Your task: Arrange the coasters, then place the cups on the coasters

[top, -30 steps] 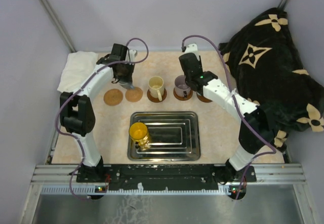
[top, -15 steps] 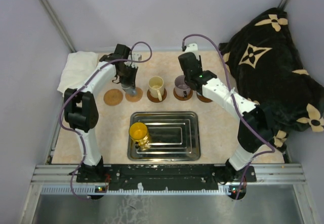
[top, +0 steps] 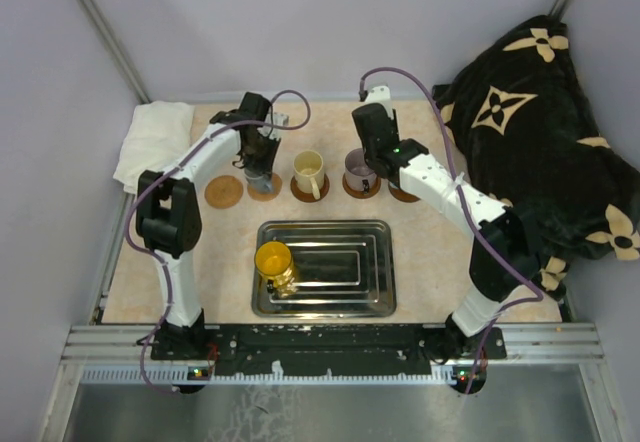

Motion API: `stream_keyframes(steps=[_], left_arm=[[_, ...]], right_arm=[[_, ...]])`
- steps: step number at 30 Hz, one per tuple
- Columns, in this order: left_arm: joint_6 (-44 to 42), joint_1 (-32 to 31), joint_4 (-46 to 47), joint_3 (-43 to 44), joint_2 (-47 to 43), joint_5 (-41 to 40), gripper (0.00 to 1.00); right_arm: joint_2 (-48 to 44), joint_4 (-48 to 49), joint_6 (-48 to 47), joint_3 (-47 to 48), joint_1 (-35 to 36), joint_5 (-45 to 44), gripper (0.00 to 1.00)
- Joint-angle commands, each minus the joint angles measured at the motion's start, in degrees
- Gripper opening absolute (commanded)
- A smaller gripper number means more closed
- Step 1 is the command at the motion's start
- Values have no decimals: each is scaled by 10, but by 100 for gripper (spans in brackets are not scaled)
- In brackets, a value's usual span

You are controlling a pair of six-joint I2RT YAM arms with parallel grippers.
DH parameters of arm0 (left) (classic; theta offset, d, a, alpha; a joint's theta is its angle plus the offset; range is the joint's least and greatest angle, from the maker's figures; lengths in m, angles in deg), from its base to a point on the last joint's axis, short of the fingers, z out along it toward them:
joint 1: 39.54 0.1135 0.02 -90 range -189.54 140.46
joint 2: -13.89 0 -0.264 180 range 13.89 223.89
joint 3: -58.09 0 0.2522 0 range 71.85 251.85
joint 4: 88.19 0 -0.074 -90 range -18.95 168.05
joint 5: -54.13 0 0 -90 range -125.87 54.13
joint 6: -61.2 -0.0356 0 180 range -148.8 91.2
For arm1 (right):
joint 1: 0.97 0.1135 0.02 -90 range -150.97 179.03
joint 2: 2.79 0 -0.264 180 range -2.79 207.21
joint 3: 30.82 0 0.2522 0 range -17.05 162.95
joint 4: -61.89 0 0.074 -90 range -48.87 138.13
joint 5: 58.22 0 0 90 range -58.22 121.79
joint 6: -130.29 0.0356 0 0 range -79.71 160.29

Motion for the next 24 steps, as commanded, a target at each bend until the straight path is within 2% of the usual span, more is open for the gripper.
stream_keyframes(steps=[1, 13, 16, 22, 24], left_arm=[[7, -3, 34, 13, 6, -47, 15], [11, -7, 61, 4, 7, -72, 23], [11, -11, 58, 6, 12, -73, 31], [7, -16, 47, 6, 17, -77, 35], [7, -17, 47, 6, 15, -78, 42]], right_arm=[[-2, 22, 3, 27, -4, -1, 39], [19, 25, 3, 28, -4, 12, 39], [19, 27, 4, 29, -4, 15, 39], [19, 26, 1, 31, -4, 15, 39], [19, 26, 0, 31, -4, 15, 39]])
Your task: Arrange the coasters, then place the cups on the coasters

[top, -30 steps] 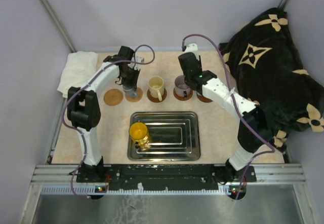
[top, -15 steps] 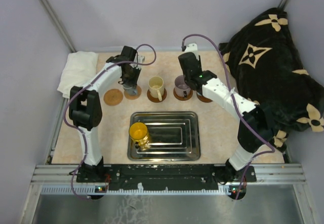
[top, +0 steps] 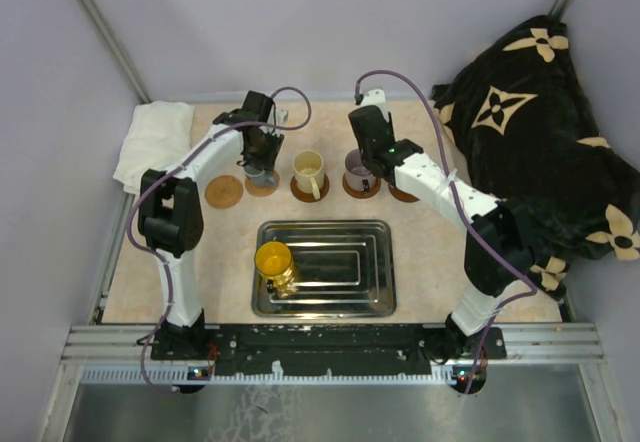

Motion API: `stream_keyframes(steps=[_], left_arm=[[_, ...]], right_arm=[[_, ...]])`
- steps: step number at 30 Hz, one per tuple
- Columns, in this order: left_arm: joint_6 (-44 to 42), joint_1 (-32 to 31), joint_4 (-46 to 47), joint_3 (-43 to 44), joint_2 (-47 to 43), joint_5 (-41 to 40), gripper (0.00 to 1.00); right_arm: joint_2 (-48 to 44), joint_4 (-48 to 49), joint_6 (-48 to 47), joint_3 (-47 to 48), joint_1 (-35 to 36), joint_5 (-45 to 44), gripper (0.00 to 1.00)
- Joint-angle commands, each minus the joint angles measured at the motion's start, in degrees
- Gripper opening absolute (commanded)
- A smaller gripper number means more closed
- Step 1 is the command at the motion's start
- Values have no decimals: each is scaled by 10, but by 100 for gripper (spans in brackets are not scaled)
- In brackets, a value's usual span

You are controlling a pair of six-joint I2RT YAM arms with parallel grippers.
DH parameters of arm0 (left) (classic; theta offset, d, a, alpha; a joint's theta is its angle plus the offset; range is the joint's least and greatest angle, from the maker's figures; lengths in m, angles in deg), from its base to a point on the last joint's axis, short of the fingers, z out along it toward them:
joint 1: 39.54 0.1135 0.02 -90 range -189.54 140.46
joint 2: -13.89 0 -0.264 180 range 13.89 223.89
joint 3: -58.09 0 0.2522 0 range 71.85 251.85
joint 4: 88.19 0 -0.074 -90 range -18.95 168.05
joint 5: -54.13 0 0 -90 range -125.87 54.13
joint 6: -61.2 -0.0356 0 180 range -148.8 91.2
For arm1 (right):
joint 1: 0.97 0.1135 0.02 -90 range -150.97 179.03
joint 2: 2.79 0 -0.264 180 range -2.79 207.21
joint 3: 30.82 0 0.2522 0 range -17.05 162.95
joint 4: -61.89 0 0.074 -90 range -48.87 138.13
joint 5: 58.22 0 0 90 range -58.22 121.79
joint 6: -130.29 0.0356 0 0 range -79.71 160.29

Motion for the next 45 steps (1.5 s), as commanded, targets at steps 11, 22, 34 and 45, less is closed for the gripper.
stream_keyframes(steps=[11, 22, 34, 45], left_arm=[[-4, -5, 12, 35, -4, -27, 53], [13, -9, 25, 67, -60, -48, 63], [121, -74, -57, -91, -240, -126, 72], [304, -176, -127, -300, -429, -59, 76]], right_arm=[[-8, 24, 1, 23, -4, 3, 39], [-11, 25, 0, 20, -5, 9, 39], [-14, 32, -14, 16, -4, -4, 40], [-4, 24, -3, 17, -6, -23, 52]])
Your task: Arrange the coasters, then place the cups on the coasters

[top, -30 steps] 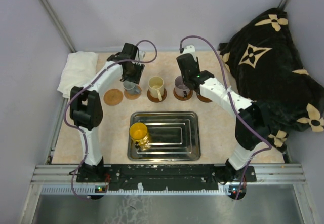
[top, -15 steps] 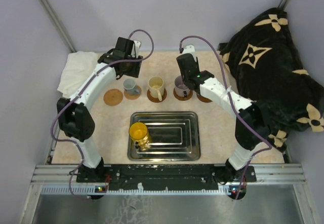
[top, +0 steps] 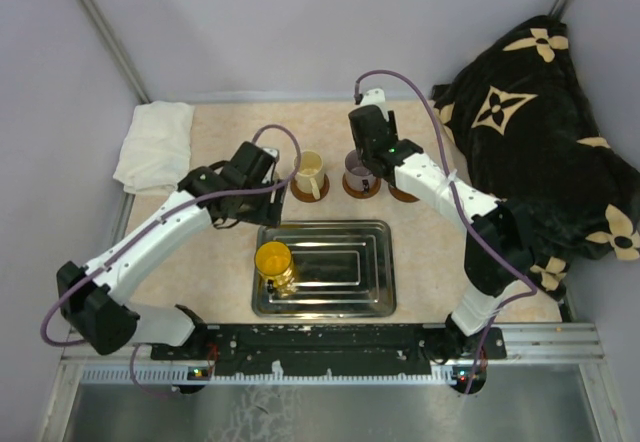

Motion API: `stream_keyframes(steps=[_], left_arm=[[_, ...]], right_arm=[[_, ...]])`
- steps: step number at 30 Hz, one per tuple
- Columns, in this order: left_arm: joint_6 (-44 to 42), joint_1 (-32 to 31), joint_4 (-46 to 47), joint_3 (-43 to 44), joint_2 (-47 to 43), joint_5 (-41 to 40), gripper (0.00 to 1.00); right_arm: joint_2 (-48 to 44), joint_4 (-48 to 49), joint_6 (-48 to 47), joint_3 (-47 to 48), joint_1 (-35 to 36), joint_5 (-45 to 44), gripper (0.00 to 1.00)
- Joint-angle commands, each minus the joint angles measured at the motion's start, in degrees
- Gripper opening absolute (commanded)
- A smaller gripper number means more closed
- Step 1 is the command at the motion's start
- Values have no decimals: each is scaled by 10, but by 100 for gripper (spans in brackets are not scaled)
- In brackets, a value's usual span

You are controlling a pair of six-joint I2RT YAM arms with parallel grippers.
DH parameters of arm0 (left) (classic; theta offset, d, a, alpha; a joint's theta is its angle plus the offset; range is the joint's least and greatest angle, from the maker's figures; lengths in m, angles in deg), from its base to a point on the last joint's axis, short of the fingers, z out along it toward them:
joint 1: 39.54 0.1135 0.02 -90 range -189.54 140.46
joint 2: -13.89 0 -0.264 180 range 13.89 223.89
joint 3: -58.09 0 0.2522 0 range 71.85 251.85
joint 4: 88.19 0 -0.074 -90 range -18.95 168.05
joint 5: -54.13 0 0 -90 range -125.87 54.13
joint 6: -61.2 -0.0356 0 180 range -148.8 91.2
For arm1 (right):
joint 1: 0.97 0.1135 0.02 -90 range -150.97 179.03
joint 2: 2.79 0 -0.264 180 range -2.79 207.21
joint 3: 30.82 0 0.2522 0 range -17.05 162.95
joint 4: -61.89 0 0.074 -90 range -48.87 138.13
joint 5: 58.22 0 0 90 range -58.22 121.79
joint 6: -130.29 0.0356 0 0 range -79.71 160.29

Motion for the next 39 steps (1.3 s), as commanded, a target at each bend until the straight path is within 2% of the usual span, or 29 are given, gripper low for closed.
stream_keyframes(steps=[1, 9, 14, 19, 22, 31, 39], left_arm=[[84, -4, -19, -79, -66, 29, 74], [99, -8, 13, -140, -63, 44, 64], [98, -8, 26, -169, -36, 56, 62], [97, -7, 45, -189, -18, 67, 54], [103, -8, 56, -201, -3, 60, 45], [98, -8, 85, -200, 22, 60, 1], [111, -7, 87, -125, 11, 6, 0]], right_arm=[[-6, 18, 5, 15, -5, -18, 52], [-15, 13, 12, 7, -5, -10, 53], [-15, 18, 5, -3, -5, -15, 55], [-15, 19, 4, -3, -6, -12, 56], [-15, 19, 4, -4, -6, -10, 56], [-15, 21, 1, -9, -6, -19, 56], [-15, 28, -3, -20, -6, -28, 56]])
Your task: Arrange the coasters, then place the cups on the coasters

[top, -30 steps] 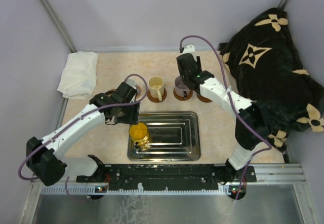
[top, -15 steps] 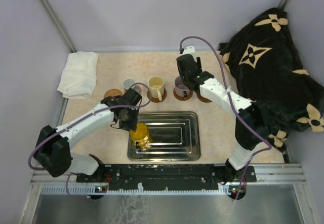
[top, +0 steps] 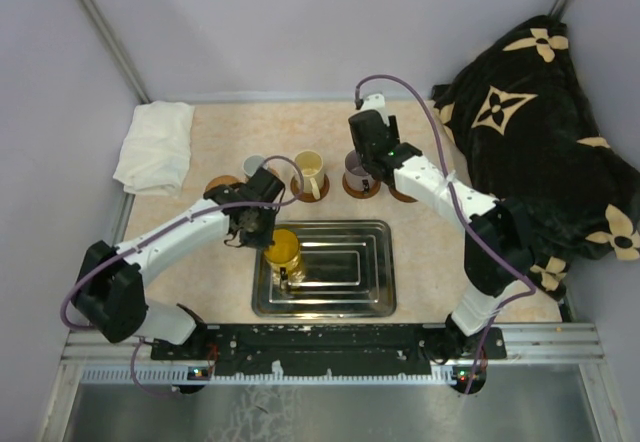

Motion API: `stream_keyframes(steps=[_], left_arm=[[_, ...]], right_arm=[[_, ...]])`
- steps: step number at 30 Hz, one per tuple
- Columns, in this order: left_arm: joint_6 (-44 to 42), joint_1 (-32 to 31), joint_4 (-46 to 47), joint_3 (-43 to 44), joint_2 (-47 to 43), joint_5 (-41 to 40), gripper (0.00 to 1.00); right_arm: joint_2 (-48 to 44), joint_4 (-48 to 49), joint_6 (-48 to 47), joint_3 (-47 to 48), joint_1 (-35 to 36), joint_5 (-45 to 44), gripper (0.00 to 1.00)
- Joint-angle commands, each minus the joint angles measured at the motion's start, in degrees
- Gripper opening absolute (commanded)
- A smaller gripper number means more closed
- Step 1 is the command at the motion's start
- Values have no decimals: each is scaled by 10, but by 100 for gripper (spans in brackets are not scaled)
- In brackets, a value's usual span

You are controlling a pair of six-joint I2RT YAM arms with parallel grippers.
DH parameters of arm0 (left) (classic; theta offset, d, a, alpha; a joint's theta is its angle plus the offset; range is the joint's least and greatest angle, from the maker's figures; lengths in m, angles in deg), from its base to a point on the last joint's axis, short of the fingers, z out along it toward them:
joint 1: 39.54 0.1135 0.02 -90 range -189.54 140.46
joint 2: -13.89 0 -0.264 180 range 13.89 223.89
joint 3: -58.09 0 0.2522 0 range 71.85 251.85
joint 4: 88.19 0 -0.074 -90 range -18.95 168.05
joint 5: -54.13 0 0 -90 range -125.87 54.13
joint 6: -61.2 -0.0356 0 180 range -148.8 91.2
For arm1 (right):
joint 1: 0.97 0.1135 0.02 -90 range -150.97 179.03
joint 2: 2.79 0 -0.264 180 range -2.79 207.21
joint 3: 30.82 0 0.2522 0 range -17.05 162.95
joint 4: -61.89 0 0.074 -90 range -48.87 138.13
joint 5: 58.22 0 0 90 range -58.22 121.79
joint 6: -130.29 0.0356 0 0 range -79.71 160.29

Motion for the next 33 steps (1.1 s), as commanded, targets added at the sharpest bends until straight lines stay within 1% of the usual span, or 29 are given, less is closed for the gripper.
stream_keyframes(steps=[1, 6, 8, 10, 14, 21, 25, 29, 33], left_arm=[[20, -2, 18, 72, -9, -45, 0], [58, -2, -38, 117, -8, -113, 0], [76, -2, -64, 117, -3, -130, 0], [100, -2, -95, 114, 5, -146, 0], [132, 2, -123, 107, 1, -174, 0], [142, 53, -121, 97, -28, -197, 0], [122, 94, -125, 115, -24, -214, 0], [113, 129, -109, 137, 4, -219, 0], [105, 153, -100, 175, 52, -227, 0]], right_arm=[[-15, 27, -8, -3, -6, -24, 56], [-15, 30, -13, 1, -8, -29, 56], [-15, 24, -7, 7, -13, -23, 56], [-36, 22, -3, 14, -20, -18, 56], [-43, 20, -12, 26, -27, -22, 56], [-61, -6, 7, 36, -47, -32, 57], [-65, -35, 29, 39, -57, -61, 62], [-82, -69, 68, 30, -91, -62, 62], [-110, -74, 79, -1, -120, -58, 62]])
